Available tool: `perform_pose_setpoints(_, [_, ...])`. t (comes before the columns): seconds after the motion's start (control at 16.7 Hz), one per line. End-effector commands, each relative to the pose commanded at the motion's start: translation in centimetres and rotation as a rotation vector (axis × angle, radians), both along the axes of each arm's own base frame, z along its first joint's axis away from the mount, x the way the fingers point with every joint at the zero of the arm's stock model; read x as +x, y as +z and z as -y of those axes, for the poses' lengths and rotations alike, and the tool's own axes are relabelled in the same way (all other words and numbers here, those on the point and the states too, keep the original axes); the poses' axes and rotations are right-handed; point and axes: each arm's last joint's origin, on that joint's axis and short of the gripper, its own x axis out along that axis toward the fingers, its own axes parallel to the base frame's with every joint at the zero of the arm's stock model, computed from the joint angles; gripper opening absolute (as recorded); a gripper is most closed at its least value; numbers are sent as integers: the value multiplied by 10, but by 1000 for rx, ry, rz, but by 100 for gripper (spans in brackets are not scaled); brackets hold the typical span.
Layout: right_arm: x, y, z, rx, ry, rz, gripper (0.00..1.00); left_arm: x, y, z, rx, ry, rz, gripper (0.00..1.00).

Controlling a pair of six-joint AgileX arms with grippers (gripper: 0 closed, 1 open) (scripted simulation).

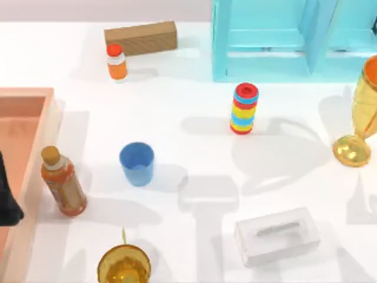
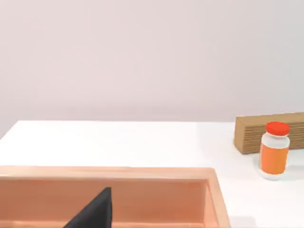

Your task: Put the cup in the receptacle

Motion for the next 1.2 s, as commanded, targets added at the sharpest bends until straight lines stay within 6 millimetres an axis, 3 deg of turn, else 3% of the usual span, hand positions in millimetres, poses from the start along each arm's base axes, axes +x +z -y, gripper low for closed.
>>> perform_pose_setpoints(0.3, [0,0,0,0,0,0,100,2,1,2,0,-24,-78,100])
perform_pose_setpoints(0.6, [0,0,0,0,0,0,100,13,16,14,-4,-111,-398,100])
perform_pose_setpoints(0.9, [0,0,0,0,0,0,100,48,61,38,-21,-205,-738,100])
perform_pose_setpoints(1.2, [0,0,0,0,0,0,100,108,115,83,-56,-250,-998,100])
